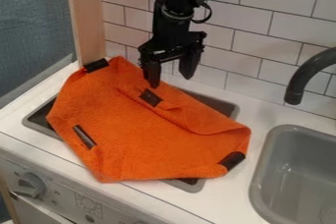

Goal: Unfold the cloth from the middle to the top

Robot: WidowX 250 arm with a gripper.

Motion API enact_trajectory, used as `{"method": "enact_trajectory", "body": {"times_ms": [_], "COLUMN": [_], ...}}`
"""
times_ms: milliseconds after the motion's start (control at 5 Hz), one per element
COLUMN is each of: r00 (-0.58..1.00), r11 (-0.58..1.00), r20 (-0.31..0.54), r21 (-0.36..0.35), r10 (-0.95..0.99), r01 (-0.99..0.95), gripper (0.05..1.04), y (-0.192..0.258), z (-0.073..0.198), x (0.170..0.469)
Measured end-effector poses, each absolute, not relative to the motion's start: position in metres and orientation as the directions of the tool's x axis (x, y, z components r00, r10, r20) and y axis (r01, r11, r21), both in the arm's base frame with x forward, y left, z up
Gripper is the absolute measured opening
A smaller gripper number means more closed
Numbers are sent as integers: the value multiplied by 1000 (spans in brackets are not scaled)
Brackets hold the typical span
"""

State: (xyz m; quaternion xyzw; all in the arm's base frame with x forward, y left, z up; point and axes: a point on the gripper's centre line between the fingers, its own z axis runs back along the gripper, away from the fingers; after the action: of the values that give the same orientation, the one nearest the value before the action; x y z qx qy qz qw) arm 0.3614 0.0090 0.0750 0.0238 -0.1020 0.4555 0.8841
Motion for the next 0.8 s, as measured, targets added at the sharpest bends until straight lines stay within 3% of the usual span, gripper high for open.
{"method": "enact_trajectory", "body": {"times_ms": [800], "r00": [511], "r11": [515], "r20": [166], "r21": [22], "r10": [843], "r01": [-857], "gripper": [999], "y": [19], "z": [49], "x": [346]}}
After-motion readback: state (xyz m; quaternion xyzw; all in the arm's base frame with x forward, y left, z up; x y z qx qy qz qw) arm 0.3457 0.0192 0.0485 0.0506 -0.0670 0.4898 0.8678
